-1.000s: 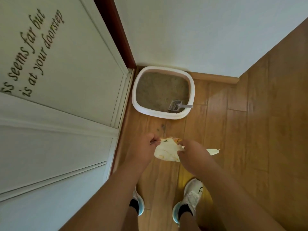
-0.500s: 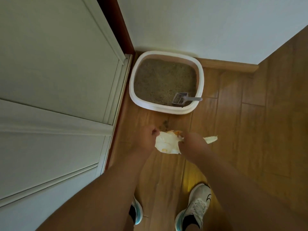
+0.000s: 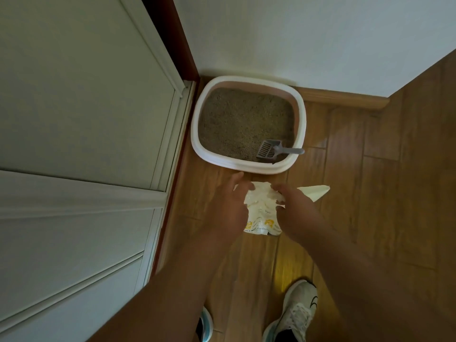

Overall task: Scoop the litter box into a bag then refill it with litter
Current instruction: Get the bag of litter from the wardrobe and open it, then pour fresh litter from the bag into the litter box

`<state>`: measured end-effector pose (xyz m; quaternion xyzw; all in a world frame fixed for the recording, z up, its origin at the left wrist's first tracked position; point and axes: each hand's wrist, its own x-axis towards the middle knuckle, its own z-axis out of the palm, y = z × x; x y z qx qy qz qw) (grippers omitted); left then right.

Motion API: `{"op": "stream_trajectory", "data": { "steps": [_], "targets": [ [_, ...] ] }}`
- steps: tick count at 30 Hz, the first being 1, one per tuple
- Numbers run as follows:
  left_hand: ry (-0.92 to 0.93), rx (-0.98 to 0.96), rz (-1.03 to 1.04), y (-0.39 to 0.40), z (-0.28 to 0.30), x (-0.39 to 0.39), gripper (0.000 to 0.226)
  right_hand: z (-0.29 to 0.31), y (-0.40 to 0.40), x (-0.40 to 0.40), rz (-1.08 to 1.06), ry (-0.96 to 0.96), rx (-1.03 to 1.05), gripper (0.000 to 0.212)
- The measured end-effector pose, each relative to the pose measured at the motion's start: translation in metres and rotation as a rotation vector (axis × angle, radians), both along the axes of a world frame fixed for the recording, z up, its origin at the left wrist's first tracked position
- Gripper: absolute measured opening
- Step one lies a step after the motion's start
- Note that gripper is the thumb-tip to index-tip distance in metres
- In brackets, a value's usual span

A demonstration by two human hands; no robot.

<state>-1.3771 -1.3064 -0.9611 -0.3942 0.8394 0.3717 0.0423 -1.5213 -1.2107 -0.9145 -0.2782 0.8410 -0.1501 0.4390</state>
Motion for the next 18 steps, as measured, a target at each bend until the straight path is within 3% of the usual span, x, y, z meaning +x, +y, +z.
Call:
{"op": "stream_trajectory", "data": {
  "steps": [5,10,18],
  "targets": [
    [-0.081,-0.046,0.000,0.005,-0.013,0.006,0.061,0.002,0.002,0.001,-0.051,-0.027,-0.065,0.068],
    [-0.135,-0.104,0.021,0.001,-0.011,0.008,0.040,0.019,0.007,0.004,0.061,-0.007,-0.063,0.090],
    [-0.099,-0.084,-0.034,-0.007,-0.008,0.017,0.038,0.013,0.046,0.014,-0.040,0.144,0.043,0.078]
  ]
}}
